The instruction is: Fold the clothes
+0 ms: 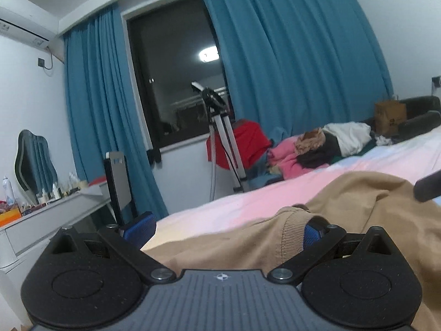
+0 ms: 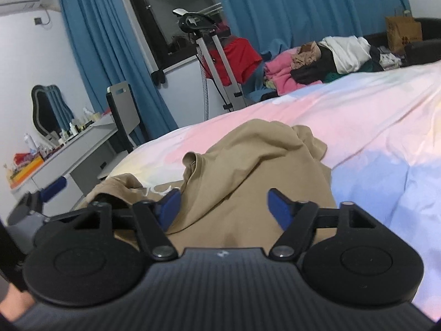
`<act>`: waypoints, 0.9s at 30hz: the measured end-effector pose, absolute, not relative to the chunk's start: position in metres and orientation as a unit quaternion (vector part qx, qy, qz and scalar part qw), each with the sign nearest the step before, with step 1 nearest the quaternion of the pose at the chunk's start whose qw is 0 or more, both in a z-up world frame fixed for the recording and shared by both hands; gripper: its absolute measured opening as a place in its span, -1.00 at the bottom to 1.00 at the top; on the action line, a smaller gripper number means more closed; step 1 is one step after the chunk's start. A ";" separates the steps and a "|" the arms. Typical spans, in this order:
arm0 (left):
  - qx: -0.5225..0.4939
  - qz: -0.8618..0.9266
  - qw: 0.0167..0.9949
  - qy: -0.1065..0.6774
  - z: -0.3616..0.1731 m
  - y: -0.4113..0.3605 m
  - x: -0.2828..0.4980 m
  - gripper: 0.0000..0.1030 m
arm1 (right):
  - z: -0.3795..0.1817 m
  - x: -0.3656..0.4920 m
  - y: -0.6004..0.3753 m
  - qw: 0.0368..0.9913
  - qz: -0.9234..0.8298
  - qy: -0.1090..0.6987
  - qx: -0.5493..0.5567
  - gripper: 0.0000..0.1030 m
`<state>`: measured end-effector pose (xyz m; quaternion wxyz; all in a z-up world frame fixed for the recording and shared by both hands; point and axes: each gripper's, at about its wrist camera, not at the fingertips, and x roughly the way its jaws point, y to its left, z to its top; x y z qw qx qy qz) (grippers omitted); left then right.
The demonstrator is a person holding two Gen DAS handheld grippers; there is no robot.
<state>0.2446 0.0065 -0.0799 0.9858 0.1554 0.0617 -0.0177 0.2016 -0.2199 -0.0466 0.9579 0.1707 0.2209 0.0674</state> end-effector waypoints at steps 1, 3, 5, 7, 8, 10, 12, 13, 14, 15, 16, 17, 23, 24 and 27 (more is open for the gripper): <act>0.152 -0.019 0.986 0.062 -0.078 0.007 0.247 0.99 | -0.048 0.207 -0.220 0.959 0.072 0.221 0.163 0.31; 0.151 -0.021 0.986 0.065 -0.076 0.010 0.250 0.99 | -0.047 0.223 -0.216 0.963 0.102 0.211 0.135 0.31; 0.149 -0.012 0.987 0.059 -0.076 0.014 0.252 0.99 | -0.043 0.249 -0.209 0.967 0.129 0.200 0.093 0.31; 0.144 -0.006 0.988 0.062 -0.076 0.019 0.254 0.99 | -0.042 0.280 -0.205 0.964 0.131 0.209 0.097 0.04; 0.140 -0.005 0.988 0.065 -0.076 0.022 0.256 0.99 | -0.045 0.296 -0.202 0.960 0.132 0.222 0.110 -0.06; 0.133 -0.001 0.989 0.066 -0.075 0.031 0.257 0.99 | -0.050 0.326 -0.191 0.954 0.133 0.245 0.113 -0.22; 0.119 0.000 0.991 0.065 -0.073 0.039 0.259 0.99 | -0.055 0.347 -0.176 0.954 0.139 0.253 0.077 -0.22; 0.110 -0.002 0.992 0.066 -0.073 0.043 0.261 0.99 | -0.057 0.357 -0.169 0.954 0.143 0.256 0.058 -0.22; 0.105 -0.002 0.992 0.068 -0.073 0.046 0.263 0.99 | -0.058 0.364 -0.163 0.953 0.148 0.259 0.045 -0.22; 0.101 -0.003 0.992 0.071 -0.073 0.050 0.265 0.99 | -0.058 0.370 -0.158 0.952 0.154 0.263 0.035 -0.22; 0.099 -0.002 0.993 0.071 -0.073 0.052 0.268 0.99 | -0.059 0.375 -0.153 0.950 0.159 0.266 0.025 -0.26; 0.096 0.000 0.993 0.071 -0.073 0.054 0.270 0.99 | -0.060 0.381 -0.147 0.948 0.158 0.276 0.008 -0.26; 0.071 0.001 0.995 0.069 -0.061 0.060 0.301 0.99 | -0.065 0.404 -0.144 0.948 0.098 0.301 -0.025 -0.91; 0.066 0.003 0.995 0.069 -0.057 0.060 0.311 0.99 | -0.060 0.405 -0.150 0.954 0.076 0.289 -0.008 -0.91; 0.050 0.024 0.996 0.076 -0.040 0.059 0.356 0.98 | -0.044 0.408 -0.172 0.967 0.011 0.252 0.041 -0.91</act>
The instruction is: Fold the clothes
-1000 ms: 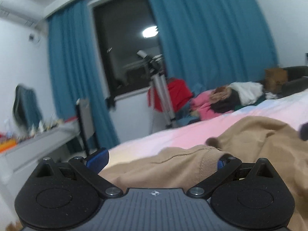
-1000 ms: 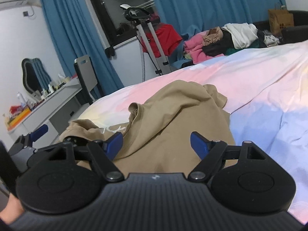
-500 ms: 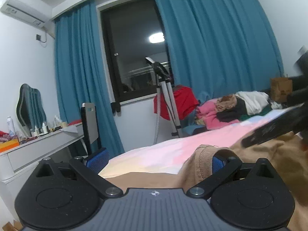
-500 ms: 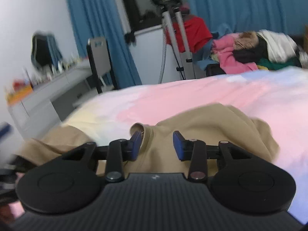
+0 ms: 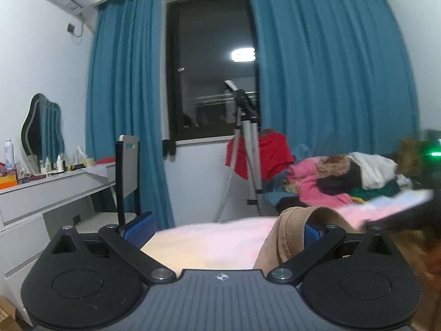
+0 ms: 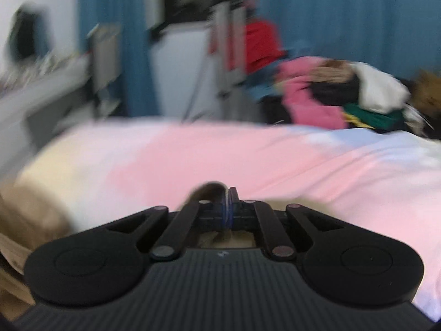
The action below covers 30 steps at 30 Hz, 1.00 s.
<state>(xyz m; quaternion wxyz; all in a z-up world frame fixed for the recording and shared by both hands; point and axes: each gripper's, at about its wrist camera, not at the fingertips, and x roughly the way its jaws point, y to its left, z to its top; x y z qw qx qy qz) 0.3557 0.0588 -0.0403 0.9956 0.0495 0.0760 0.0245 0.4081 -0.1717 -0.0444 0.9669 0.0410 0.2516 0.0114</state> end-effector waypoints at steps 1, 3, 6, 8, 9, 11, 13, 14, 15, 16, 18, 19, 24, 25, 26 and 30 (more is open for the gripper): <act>0.038 0.041 0.995 0.084 -0.035 0.060 0.377 0.98 | -0.041 0.412 -0.178 0.970 -0.003 0.236 0.049 -0.91; 0.015 0.070 0.991 0.109 -0.027 0.062 0.422 0.97 | -0.035 0.424 -0.189 0.976 -0.025 0.207 0.057 -0.91; 0.002 0.093 0.984 0.150 -0.033 0.066 0.487 0.95 | -0.040 0.452 -0.199 0.977 -0.029 0.196 0.073 -0.91; 0.028 0.098 0.980 0.173 -0.050 0.065 0.519 0.95 | -0.051 0.472 -0.202 0.975 -0.031 0.206 0.081 -0.91; 0.042 0.100 0.977 0.184 -0.060 0.064 0.535 0.95 | -0.060 0.481 -0.201 0.973 -0.031 0.214 0.077 -0.91; 0.072 0.087 0.969 0.219 -0.080 0.060 0.552 0.95 | -0.076 0.491 -0.197 0.970 -0.033 0.234 0.062 -0.90; 0.102 0.071 0.959 0.255 -0.101 0.055 0.568 0.94 | -0.087 0.497 -0.193 0.966 -0.035 0.250 0.051 -0.87; 0.117 0.063 0.953 0.272 -0.112 0.053 0.576 0.93 | -0.088 0.498 -0.192 0.965 -0.034 0.255 0.049 -0.86; 0.122 0.060 0.952 0.275 -0.114 0.053 0.577 0.94 | -0.089 0.499 -0.192 0.964 -0.033 0.260 0.048 -0.82; 0.125 0.058 0.952 0.275 -0.114 0.054 0.577 0.97 | -0.090 0.500 -0.191 0.963 -0.032 0.265 0.046 -0.78; 0.121 0.045 0.951 0.279 -0.112 0.058 0.574 0.99 | -0.091 0.502 -0.189 0.960 -0.030 0.275 0.043 -0.27; 0.126 0.039 0.948 0.291 -0.110 0.058 0.574 0.99 | -0.090 0.502 -0.188 0.959 -0.024 0.280 0.041 0.35; 0.149 0.006 0.938 0.312 -0.095 0.053 0.556 0.99 | -0.071 0.487 -0.171 0.959 0.001 0.282 -0.002 0.66; 0.151 -0.004 0.937 0.314 -0.090 0.050 0.548 0.99 | -0.067 0.480 -0.167 0.960 -0.001 0.278 -0.014 0.66; 0.153 -0.011 0.937 0.313 -0.085 0.047 0.538 0.99 | -0.062 0.473 -0.164 0.961 0.000 0.275 -0.020 0.66; 0.145 -0.038 0.944 0.295 -0.064 0.042 0.489 0.99 | -0.040 0.429 -0.163 0.967 0.011 0.255 -0.004 0.66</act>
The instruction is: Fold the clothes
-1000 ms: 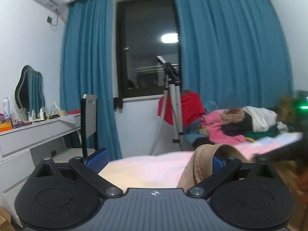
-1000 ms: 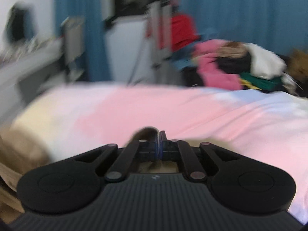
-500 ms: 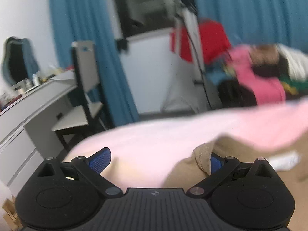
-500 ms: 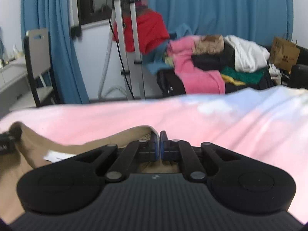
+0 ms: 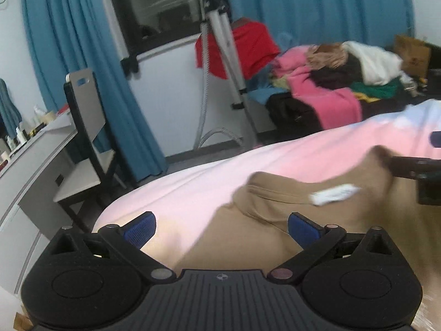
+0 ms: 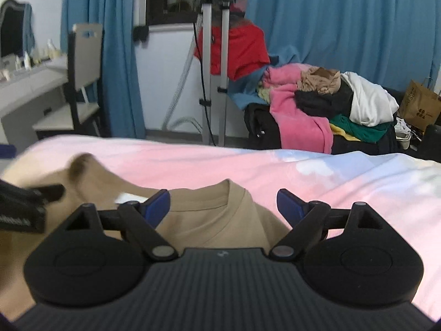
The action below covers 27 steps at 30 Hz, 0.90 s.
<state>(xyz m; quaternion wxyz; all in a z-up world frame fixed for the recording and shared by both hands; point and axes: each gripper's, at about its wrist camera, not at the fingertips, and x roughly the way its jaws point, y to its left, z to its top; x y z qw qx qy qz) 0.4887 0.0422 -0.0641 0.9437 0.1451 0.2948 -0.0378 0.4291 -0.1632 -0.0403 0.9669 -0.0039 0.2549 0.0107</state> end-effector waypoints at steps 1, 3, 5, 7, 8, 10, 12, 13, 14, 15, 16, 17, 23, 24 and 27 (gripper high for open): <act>0.126 -0.046 0.949 0.287 -0.058 0.046 0.468 0.99 | -0.035 0.415 -0.164 0.969 0.013 0.249 0.003 0.66; 0.085 -0.064 0.957 0.271 -0.047 0.055 0.426 0.99 | -0.025 0.383 -0.167 0.971 0.019 0.236 0.020 0.66; 0.046 -0.079 0.962 0.257 -0.037 0.070 0.381 0.99 | -0.016 0.340 -0.172 0.974 0.025 0.222 0.047 0.66; 0.016 -0.081 0.967 0.240 -0.032 0.086 0.334 0.99 | -0.008 0.299 -0.177 0.975 0.032 0.209 0.073 0.66; 0.005 -0.075 0.970 0.233 -0.030 0.093 0.311 0.99 | -0.006 0.276 -0.178 0.975 0.034 0.204 0.082 0.66; -0.020 -0.062 0.973 0.223 -0.027 0.108 0.267 0.99 | -0.004 0.232 -0.179 0.976 0.036 0.193 0.096 0.66; -0.054 -0.057 0.972 0.222 -0.025 0.127 0.230 0.99 | -0.005 0.192 -0.182 0.975 0.039 0.187 0.113 0.66; -0.072 -0.054 0.972 0.219 -0.024 0.137 0.213 0.99 | -0.006 0.173 -0.184 0.974 0.042 0.186 0.123 0.66; -0.085 -0.051 0.970 0.223 -0.023 0.146 0.200 0.99 | -0.009 0.156 -0.186 0.972 0.046 0.188 0.133 0.66; -0.097 -0.048 0.967 0.229 -0.020 0.154 0.189 0.99 | -0.010 0.143 -0.187 0.971 0.049 0.192 0.137 0.66; -0.115 -0.047 0.964 0.235 -0.019 0.164 0.180 0.99 | -0.010 0.131 -0.187 0.969 0.052 0.197 0.138 0.64; -0.134 -0.046 0.960 0.241 -0.018 0.175 0.171 0.99 | -0.010 0.122 -0.186 0.970 0.053 0.197 0.136 0.63; -0.290 -0.007 0.919 0.269 -0.028 0.247 0.168 0.96 | -0.014 0.105 -0.186 0.964 0.057 0.202 0.163 0.29; -0.312 0.005 0.910 0.274 -0.035 0.259 0.172 0.94 | -0.016 0.106 -0.186 0.963 0.055 0.205 0.166 0.10; -0.355 0.032 0.888 0.291 -0.059 0.286 0.183 0.82 | -0.024 0.111 -0.186 0.962 0.050 0.212 0.168 -0.30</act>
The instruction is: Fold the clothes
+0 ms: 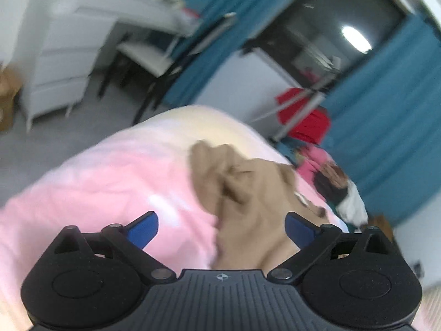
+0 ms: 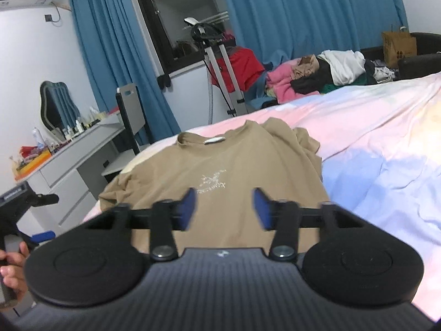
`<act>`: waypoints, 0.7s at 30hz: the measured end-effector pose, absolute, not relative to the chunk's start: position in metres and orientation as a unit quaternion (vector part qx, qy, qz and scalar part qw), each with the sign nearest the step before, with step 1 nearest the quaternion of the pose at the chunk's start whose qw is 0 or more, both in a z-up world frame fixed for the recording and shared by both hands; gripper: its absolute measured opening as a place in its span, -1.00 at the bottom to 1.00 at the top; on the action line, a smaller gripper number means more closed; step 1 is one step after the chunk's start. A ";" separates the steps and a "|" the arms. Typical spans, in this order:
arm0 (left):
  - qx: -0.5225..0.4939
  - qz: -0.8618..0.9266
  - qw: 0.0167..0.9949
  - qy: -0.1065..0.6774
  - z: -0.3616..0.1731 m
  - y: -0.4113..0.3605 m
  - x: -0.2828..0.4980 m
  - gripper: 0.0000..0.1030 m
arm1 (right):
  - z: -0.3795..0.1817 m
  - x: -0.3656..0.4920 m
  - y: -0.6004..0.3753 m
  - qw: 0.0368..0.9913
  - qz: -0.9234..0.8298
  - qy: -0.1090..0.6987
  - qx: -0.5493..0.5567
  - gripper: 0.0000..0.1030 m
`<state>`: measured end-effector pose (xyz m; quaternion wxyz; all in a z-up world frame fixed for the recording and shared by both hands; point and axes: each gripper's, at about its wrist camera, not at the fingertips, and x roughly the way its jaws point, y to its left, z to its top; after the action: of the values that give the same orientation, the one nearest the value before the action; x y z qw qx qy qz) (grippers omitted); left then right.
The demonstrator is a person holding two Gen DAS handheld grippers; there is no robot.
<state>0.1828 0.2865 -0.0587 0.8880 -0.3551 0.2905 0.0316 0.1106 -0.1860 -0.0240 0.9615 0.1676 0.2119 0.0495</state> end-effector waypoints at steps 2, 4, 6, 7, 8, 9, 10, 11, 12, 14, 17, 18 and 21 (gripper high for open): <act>-0.365 0.041 0.881 0.297 -0.072 0.297 0.191 0.76 | -0.029 0.113 -0.189 0.959 0.048 0.216 0.178 -0.30; -0.365 0.054 0.879 0.301 -0.084 0.303 0.204 0.69 | -0.033 0.118 -0.191 0.955 0.049 0.222 0.192 -0.30; -0.376 0.055 0.875 0.301 -0.096 0.302 0.219 0.57 | -0.038 0.124 -0.193 0.949 0.051 0.231 0.208 -0.30; -0.385 0.050 0.871 0.299 -0.103 0.302 0.227 0.50 | -0.041 0.128 -0.193 0.946 0.053 0.234 0.216 -0.30; -0.395 0.045 0.868 0.298 -0.109 0.301 0.235 0.47 | -0.044 0.131 -0.194 0.944 0.055 0.238 0.221 -0.30; -0.404 0.040 0.864 0.297 -0.116 0.301 0.243 0.46 | -0.047 0.134 -0.194 0.943 0.057 0.241 0.224 -0.30; -0.404 0.038 0.865 0.296 -0.121 0.297 0.251 0.41 | -0.050 0.138 -0.193 0.941 0.058 0.245 0.226 -0.30; -0.397 0.039 0.868 0.296 -0.124 0.290 0.258 0.41 | -0.053 0.141 -0.192 0.940 0.059 0.250 0.226 -0.30; -0.384 0.038 0.874 0.293 -0.125 0.283 0.263 0.41 | -0.057 0.145 -0.191 0.937 0.060 0.257 0.228 -0.30; -0.364 0.019 0.885 0.289 -0.126 0.273 0.272 0.21 | -0.063 0.152 -0.190 0.931 0.064 0.269 0.238 -0.30; -0.341 -0.009 0.893 0.293 -0.127 0.260 0.284 -0.30 | -0.069 0.158 -0.190 0.923 0.069 0.282 0.253 -0.30; -0.333 -0.016 0.896 0.292 -0.127 0.258 0.285 -0.48 | -0.070 0.158 -0.189 0.922 0.069 0.284 0.252 -0.30; -0.322 -0.009 0.901 0.292 -0.122 0.260 0.286 -0.95 | -0.071 0.159 -0.186 0.922 0.069 0.288 0.250 -0.30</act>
<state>0.2858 0.2601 -0.1223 0.9005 -0.3220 0.2921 -0.0091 0.1593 -0.1858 -0.0710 0.9219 0.2496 0.2882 0.0685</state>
